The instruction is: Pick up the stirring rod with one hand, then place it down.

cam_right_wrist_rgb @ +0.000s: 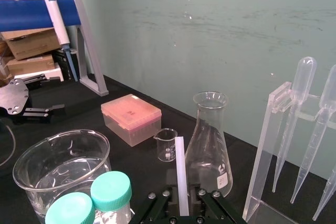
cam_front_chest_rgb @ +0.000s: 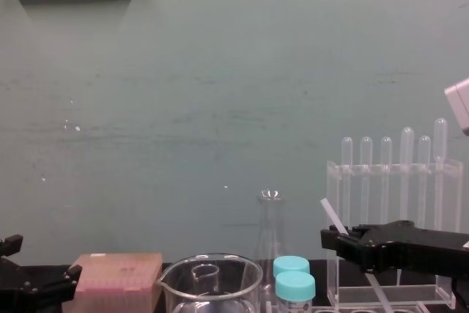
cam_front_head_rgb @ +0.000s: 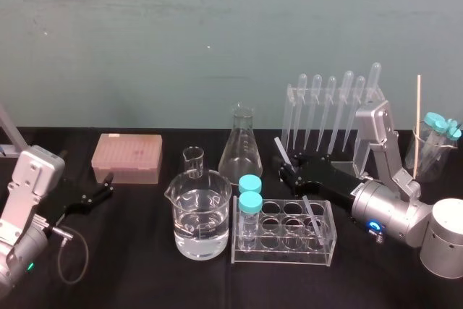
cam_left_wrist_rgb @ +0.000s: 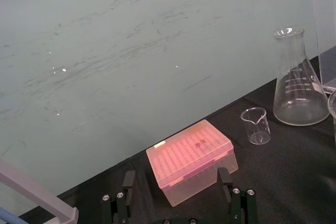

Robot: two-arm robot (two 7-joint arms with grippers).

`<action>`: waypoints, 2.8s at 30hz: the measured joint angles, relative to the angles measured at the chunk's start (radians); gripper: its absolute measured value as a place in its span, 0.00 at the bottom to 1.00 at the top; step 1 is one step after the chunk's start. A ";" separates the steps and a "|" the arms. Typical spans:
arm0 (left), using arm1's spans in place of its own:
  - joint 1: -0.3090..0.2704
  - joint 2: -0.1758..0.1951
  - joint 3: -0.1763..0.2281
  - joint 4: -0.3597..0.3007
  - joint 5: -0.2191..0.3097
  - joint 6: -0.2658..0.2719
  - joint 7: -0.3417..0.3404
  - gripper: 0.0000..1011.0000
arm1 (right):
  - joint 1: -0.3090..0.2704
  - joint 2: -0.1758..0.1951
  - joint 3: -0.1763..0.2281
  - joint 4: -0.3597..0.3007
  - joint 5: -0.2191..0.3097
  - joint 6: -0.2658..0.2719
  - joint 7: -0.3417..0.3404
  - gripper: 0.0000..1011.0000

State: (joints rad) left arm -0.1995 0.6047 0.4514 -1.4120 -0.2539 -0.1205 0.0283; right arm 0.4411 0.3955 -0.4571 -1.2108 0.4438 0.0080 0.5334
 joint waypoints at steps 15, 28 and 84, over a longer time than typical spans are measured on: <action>0.000 0.000 0.000 0.000 0.000 0.000 0.000 0.99 | 0.000 0.000 0.000 0.000 0.000 0.000 0.000 0.07; 0.000 0.000 0.000 0.000 0.000 0.000 0.000 0.99 | -0.017 -0.028 0.066 -0.017 0.057 -0.105 0.026 0.07; 0.000 0.000 0.000 0.000 0.000 0.000 0.000 0.99 | -0.056 -0.056 0.180 0.032 0.010 -0.459 0.088 0.07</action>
State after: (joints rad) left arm -0.1995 0.6047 0.4514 -1.4120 -0.2539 -0.1205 0.0283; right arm 0.3846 0.3398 -0.2773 -1.1793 0.4540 -0.4512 0.6216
